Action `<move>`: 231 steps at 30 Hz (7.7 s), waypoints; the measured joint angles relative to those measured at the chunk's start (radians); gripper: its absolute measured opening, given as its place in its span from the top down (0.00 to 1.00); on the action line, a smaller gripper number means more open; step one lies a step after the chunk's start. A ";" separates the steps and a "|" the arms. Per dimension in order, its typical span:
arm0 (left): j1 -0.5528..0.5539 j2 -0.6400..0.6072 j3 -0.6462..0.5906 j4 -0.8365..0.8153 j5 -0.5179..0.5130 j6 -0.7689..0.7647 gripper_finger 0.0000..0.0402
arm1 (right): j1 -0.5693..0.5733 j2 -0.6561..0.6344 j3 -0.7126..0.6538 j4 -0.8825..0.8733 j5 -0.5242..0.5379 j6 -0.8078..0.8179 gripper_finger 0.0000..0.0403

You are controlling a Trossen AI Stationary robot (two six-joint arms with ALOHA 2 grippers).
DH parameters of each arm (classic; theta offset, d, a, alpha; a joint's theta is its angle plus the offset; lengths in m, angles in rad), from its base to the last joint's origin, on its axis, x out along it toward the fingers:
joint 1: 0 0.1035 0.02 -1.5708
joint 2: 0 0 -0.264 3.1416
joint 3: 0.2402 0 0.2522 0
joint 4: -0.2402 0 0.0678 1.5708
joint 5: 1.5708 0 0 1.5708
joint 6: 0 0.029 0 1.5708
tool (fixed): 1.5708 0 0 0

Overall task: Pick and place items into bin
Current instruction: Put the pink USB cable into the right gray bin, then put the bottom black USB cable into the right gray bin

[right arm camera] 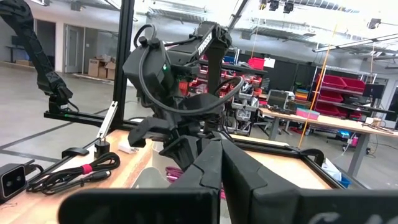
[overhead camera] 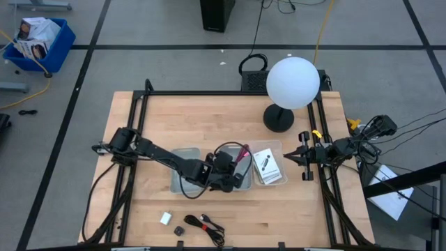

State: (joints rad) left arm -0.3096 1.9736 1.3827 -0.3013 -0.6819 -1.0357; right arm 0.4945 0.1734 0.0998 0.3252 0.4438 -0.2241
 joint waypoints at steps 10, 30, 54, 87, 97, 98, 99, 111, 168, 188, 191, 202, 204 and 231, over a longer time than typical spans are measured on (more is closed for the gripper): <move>0.000 0.001 0.000 -0.022 0.030 0.069 0.95 | 0.000 0.000 0.000 0.000 0.000 0.000 1.00; -0.002 0.039 0.000 -0.057 0.088 0.048 0.94 | 0.000 0.000 0.000 -0.001 0.000 0.000 1.00; 0.005 -0.005 0.000 -0.038 0.132 0.365 0.73 | 0.000 0.000 0.000 -0.001 0.000 0.000 1.00; -0.411 -0.033 0.000 -0.347 0.476 0.396 0.71 | 0.000 0.002 0.000 -0.010 0.000 0.010 1.00; -0.418 -0.019 0.000 -0.339 0.501 0.413 0.41 | 0.000 0.002 0.000 -0.015 0.000 0.029 1.00; -0.423 -0.019 0.000 -0.338 0.499 0.434 0.38 | 0.000 0.002 0.000 -0.016 0.000 0.029 1.00; -0.429 -0.019 0.000 -0.340 0.499 0.456 0.35 | 0.000 0.002 0.000 -0.016 0.000 0.029 1.00; -0.446 0.050 0.000 -0.352 0.503 0.507 0.40 | 0.000 0.002 0.000 -0.016 0.000 0.027 1.00; -0.054 -0.299 0.000 -0.113 0.195 0.371 0.93 | 0.000 0.003 0.000 -0.008 0.000 0.029 1.00; 0.008 -0.095 0.001 0.044 0.281 0.215 0.93 | 0.000 0.006 0.000 -0.015 0.000 0.026 1.00; 0.014 -0.104 0.001 0.008 0.286 0.366 0.93 | 0.000 0.006 0.000 -0.016 0.000 0.026 1.00; 0.071 -0.225 0.001 -0.359 0.206 1.210 0.93 | 0.000 0.006 0.000 -0.008 0.000 0.026 1.00; 0.080 -0.234 0.001 -0.375 0.206 1.381 0.93 | 0.000 0.006 0.000 -0.005 0.000 0.021 1.00; 0.164 -0.225 0.001 -0.230 0.220 1.853 0.92 | 0.000 0.006 0.000 0.000 0.005 -0.005 1.00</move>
State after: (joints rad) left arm -0.1451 1.7481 1.3834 -0.5309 -0.4616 0.8176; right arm 0.4942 0.1797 0.1000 0.3248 0.4488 -0.2295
